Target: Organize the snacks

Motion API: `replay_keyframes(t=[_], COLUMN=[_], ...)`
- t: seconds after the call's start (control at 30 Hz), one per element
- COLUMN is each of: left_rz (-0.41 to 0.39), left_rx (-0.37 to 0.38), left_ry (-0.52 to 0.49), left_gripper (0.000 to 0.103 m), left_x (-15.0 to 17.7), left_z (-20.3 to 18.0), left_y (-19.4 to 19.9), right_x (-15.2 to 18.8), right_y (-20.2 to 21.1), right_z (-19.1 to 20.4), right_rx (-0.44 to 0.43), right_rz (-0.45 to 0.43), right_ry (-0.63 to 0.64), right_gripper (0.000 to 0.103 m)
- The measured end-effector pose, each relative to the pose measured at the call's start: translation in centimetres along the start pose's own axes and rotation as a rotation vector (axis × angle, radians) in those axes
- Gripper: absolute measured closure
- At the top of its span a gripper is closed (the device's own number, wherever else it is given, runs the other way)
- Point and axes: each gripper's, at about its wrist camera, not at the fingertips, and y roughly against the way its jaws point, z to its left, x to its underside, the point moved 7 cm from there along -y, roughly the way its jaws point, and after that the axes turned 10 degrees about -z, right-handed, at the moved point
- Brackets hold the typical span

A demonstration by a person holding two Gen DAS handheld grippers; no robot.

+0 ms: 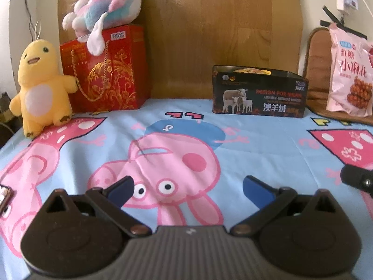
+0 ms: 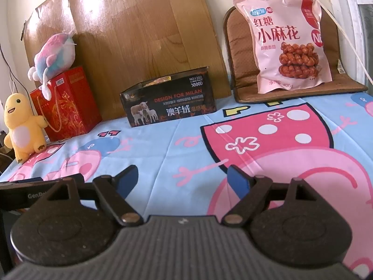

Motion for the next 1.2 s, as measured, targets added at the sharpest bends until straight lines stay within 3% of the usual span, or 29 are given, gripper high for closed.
replay_keyframes(t=[0.23,1.2], left_rz=[-0.015,-0.010], left_rx=[-0.012,-0.030], left_ry=[-0.079,-0.122], left_gripper=[0.000,0.000], left_x=[0.04,0.08], left_z=[-1.04,-1.13], left_y=[0.31,-0.03], right_x=[-0.02,-0.10], right_y=[0.08,0.13], right_z=[0.03,-0.04], right_rx=[-0.001,-0.001], right_rz=[-0.001,-0.003], right_ry=[-0.003,-0.003], right_gripper=[0.017,0.015])
